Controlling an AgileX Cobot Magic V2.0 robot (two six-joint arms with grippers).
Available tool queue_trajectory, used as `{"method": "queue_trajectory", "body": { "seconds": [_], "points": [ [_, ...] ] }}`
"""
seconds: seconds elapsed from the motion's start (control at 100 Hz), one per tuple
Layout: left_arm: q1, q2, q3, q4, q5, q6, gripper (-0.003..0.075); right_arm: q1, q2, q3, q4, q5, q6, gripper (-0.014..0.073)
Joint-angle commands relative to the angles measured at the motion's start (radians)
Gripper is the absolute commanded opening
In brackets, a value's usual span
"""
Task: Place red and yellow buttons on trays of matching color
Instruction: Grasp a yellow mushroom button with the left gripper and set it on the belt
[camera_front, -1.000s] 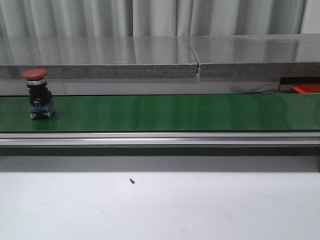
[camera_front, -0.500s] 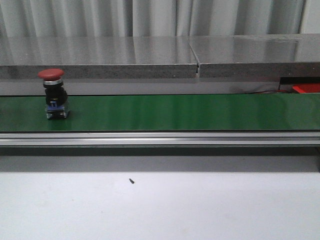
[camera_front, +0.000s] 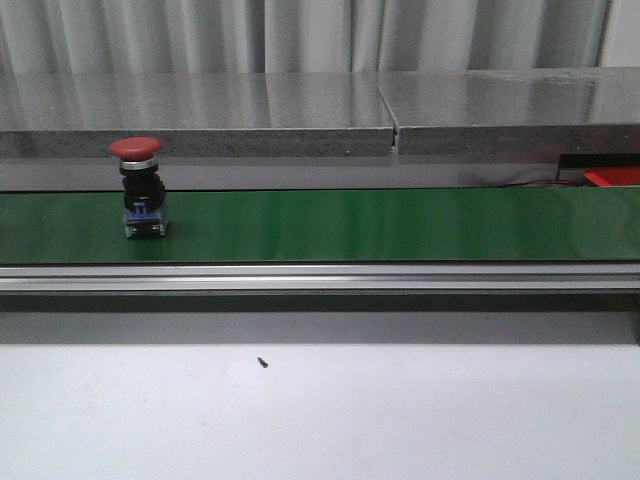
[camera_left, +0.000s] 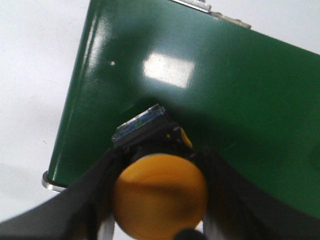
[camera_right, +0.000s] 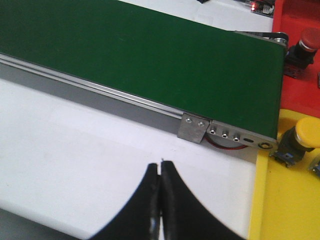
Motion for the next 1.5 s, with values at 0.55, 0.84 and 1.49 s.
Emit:
{"method": "queue_trajectory", "body": {
  "seconds": [0.55, 0.84, 1.49],
  "points": [
    [-0.006, -0.061, -0.022, -0.037, -0.027, 0.004, 0.0486, -0.001, -0.001, -0.024, 0.031, -0.065, -0.008, -0.0069],
    [-0.025, -0.194, -0.022, -0.111, -0.126, 0.103, 0.0463, -0.001, -0.001, -0.024, 0.032, -0.064, -0.008, -0.0069],
    [-0.248, -0.583, 0.234, -0.078, -0.337, 0.161, -0.0019, -0.001, -0.001, -0.024, 0.046, -0.058, -0.008, -0.0069]
  ]
}}
